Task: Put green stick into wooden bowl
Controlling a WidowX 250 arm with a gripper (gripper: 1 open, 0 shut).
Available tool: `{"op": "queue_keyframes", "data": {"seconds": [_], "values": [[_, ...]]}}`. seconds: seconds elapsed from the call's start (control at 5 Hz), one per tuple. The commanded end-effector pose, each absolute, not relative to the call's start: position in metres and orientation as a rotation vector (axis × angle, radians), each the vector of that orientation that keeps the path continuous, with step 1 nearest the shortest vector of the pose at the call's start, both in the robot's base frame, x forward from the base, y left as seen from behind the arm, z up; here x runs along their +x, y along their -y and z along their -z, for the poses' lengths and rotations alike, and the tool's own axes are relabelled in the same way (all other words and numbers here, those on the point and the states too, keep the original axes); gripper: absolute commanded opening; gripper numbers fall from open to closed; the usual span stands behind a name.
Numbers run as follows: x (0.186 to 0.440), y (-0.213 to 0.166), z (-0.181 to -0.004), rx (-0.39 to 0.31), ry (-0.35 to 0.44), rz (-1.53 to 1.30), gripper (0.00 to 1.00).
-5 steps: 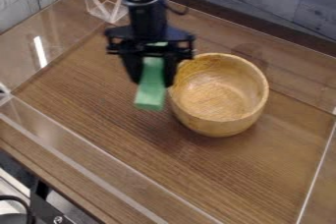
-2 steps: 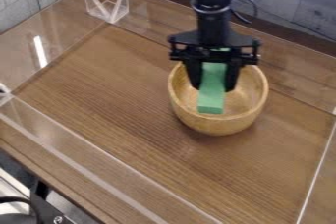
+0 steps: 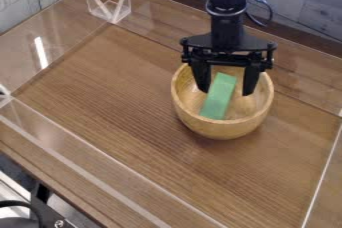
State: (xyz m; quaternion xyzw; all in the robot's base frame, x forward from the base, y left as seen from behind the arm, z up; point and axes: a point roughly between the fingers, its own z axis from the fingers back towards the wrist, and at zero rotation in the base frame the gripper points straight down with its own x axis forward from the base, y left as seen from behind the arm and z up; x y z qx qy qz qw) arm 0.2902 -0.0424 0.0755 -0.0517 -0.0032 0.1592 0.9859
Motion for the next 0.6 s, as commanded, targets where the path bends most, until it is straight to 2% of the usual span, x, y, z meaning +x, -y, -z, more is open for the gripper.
{"op": "queue_keyframes", "data": {"seconds": [0.0, 0.4], "values": [[0.300, 0.042, -0.104, -0.128, 0.088, -0.319, 1.00], [0.307, 0.035, -0.124, -0.137, 0.142, -0.313, 1.00]]}}
